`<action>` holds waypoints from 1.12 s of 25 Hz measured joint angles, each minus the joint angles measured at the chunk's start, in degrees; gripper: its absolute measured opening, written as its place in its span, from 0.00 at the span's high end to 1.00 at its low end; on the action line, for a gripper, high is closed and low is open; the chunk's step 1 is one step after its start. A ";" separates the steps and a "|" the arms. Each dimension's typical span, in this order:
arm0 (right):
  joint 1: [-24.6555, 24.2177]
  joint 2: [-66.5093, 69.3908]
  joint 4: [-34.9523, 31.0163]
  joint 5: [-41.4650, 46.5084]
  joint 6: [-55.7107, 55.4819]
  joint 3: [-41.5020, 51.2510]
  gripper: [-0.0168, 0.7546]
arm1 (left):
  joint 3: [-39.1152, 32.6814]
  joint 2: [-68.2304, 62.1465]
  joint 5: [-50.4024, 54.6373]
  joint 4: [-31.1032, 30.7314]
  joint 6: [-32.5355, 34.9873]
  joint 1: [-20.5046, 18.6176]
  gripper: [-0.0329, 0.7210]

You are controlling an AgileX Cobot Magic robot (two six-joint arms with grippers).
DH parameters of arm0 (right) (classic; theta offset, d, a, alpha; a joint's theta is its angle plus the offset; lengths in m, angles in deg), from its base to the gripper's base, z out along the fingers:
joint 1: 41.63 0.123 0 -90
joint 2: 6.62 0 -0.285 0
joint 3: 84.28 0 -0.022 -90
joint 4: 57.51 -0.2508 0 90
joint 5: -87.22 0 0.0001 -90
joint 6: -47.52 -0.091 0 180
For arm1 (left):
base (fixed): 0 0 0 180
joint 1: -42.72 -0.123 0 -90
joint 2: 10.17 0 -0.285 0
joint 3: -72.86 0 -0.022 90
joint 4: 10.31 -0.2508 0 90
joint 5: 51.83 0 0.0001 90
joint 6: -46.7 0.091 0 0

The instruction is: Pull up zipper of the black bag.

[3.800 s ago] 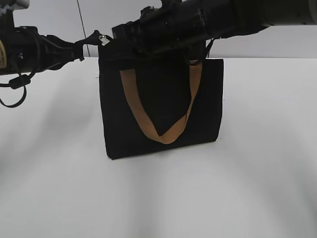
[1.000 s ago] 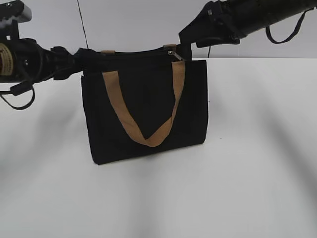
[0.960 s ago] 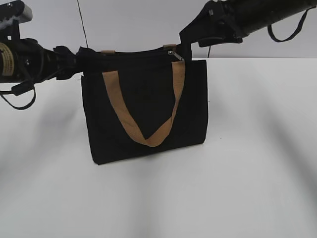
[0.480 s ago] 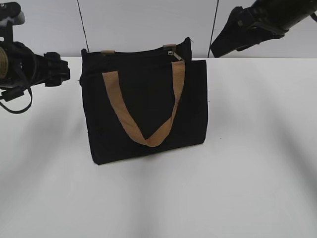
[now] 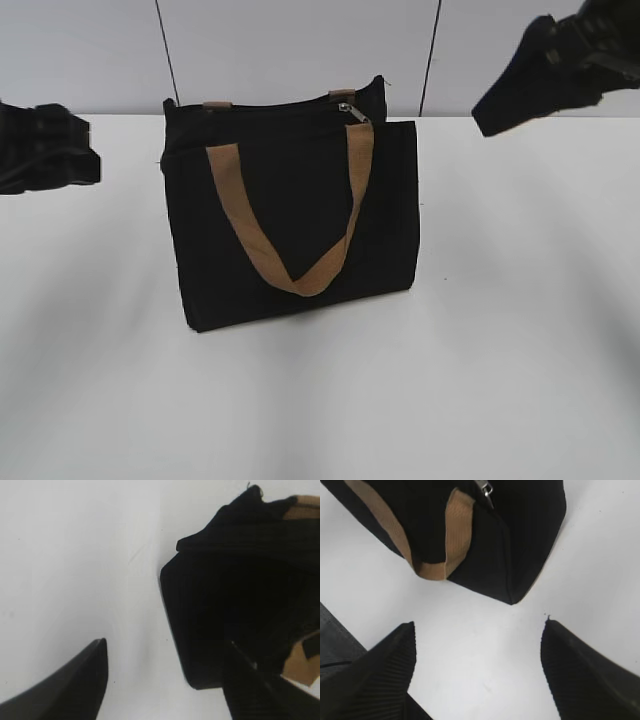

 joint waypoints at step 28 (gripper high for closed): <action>0.00 -71.44 12.50 8.36 -20.30 39.21 0.22 | -9.68 63.56 37.32 19.12 33.44 0.06 0.28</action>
